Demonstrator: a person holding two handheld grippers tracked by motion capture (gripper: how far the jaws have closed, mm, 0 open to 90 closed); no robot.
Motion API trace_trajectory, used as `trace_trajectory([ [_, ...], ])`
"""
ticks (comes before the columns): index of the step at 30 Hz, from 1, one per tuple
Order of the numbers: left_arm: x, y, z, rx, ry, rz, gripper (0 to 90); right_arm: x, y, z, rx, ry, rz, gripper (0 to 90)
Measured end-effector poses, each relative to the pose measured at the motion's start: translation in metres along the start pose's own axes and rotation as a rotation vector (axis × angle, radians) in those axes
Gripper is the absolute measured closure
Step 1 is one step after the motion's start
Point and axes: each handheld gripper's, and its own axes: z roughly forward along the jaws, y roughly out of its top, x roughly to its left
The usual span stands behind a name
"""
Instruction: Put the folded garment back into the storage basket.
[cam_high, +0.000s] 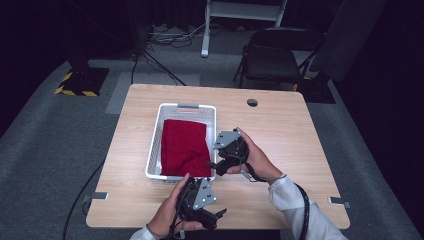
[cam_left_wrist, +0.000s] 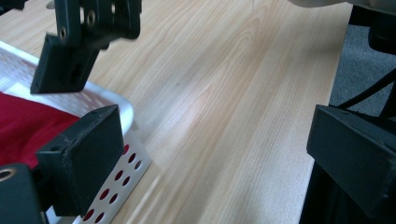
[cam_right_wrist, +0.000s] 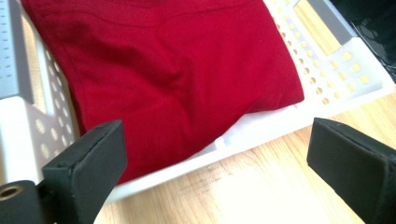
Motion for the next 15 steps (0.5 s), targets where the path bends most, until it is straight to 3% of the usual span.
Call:
trace_trajectory([
  [9, -0.006, 0.000, 0.006, 0.000, -0.024, 0.012, 4.4, -0.003, -0.014, -0.018, -0.015, -0.020, 0.008, 5.1],
  [15, -0.006, -0.001, 0.011, 0.023, -0.016, 0.017, 4.9, -0.005, -0.026, -0.030, -0.004, -0.041, 0.012, 5.1],
])
